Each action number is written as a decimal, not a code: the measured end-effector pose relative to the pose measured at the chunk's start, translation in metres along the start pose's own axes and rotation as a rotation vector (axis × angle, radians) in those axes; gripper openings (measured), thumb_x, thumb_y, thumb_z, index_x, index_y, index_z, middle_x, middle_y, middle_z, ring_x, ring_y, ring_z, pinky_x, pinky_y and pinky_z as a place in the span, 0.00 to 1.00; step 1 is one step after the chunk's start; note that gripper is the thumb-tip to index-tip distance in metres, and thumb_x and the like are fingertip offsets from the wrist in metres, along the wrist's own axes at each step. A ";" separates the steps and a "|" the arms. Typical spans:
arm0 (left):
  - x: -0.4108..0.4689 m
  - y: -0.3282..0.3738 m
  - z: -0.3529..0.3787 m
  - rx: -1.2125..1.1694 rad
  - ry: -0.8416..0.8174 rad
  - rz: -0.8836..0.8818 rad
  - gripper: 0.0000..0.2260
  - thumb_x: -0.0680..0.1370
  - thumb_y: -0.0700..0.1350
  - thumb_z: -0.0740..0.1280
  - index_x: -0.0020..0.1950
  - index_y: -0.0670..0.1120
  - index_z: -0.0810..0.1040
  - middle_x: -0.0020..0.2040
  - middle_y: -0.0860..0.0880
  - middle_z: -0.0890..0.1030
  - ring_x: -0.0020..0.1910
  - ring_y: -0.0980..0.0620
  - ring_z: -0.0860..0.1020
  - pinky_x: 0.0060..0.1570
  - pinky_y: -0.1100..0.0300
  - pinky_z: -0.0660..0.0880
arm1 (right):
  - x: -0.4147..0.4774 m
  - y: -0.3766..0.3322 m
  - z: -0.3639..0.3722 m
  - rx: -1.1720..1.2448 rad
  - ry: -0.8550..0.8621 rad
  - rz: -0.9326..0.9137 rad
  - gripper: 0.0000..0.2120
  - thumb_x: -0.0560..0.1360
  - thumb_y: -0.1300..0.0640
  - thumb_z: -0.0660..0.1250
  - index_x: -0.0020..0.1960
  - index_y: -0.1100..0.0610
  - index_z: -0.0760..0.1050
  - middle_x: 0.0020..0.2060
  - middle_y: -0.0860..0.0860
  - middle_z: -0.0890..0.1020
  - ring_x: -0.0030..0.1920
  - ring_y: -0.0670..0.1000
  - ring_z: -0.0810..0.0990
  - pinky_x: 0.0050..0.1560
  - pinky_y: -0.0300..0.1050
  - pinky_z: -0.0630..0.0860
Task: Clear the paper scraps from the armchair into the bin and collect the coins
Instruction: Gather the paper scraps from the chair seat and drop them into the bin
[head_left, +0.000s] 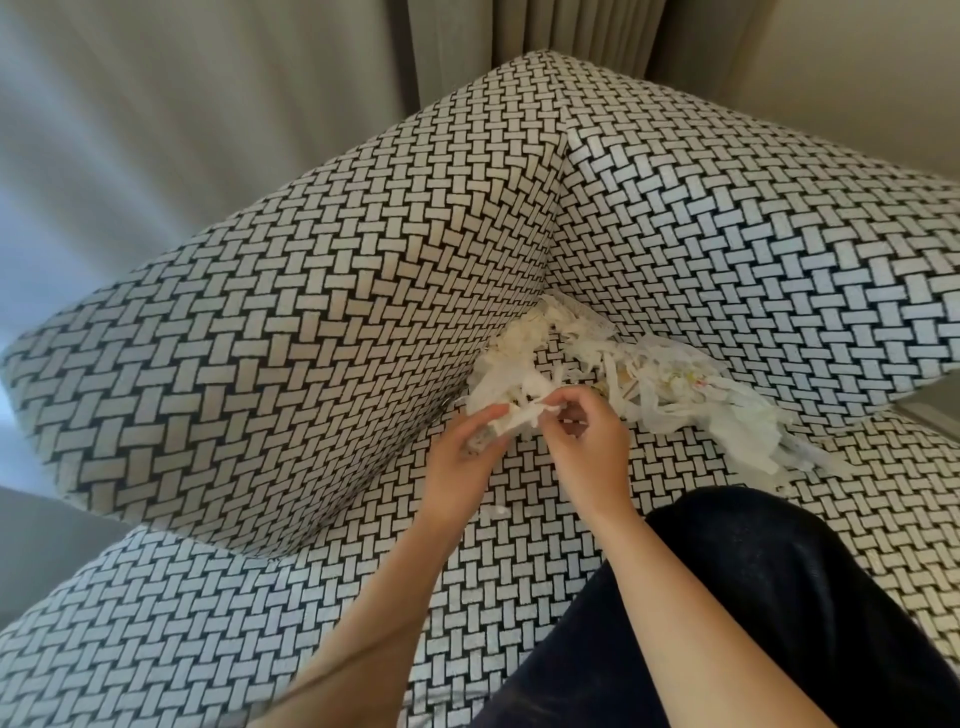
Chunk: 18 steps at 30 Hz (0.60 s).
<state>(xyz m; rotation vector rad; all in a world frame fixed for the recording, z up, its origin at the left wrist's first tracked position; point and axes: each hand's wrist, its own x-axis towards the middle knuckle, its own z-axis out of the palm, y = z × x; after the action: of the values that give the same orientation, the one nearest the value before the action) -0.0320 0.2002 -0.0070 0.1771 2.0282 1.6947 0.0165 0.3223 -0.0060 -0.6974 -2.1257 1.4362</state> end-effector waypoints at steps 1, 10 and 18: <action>-0.004 -0.002 -0.001 -0.002 -0.009 -0.001 0.13 0.76 0.39 0.67 0.56 0.55 0.80 0.58 0.55 0.76 0.54 0.64 0.73 0.44 0.73 0.71 | -0.001 -0.001 -0.001 0.002 0.001 0.002 0.07 0.72 0.65 0.68 0.44 0.55 0.76 0.42 0.47 0.80 0.43 0.43 0.78 0.43 0.31 0.74; -0.031 -0.025 -0.018 0.162 0.028 0.069 0.19 0.75 0.34 0.66 0.55 0.57 0.78 0.57 0.56 0.79 0.56 0.57 0.77 0.55 0.62 0.76 | -0.007 -0.001 -0.012 -0.280 -0.089 0.175 0.14 0.74 0.63 0.65 0.57 0.53 0.67 0.38 0.50 0.78 0.31 0.51 0.77 0.28 0.46 0.74; -0.040 -0.034 -0.036 0.289 0.105 0.165 0.21 0.74 0.31 0.66 0.57 0.57 0.77 0.57 0.59 0.77 0.56 0.60 0.76 0.50 0.73 0.73 | -0.017 0.003 -0.014 -0.585 -0.228 0.202 0.15 0.76 0.59 0.63 0.62 0.59 0.74 0.52 0.53 0.81 0.42 0.52 0.80 0.41 0.49 0.80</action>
<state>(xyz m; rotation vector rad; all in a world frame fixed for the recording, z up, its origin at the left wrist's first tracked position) -0.0061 0.1443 -0.0242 0.3686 2.3911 1.5234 0.0391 0.3220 -0.0062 -1.0208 -2.7612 1.0135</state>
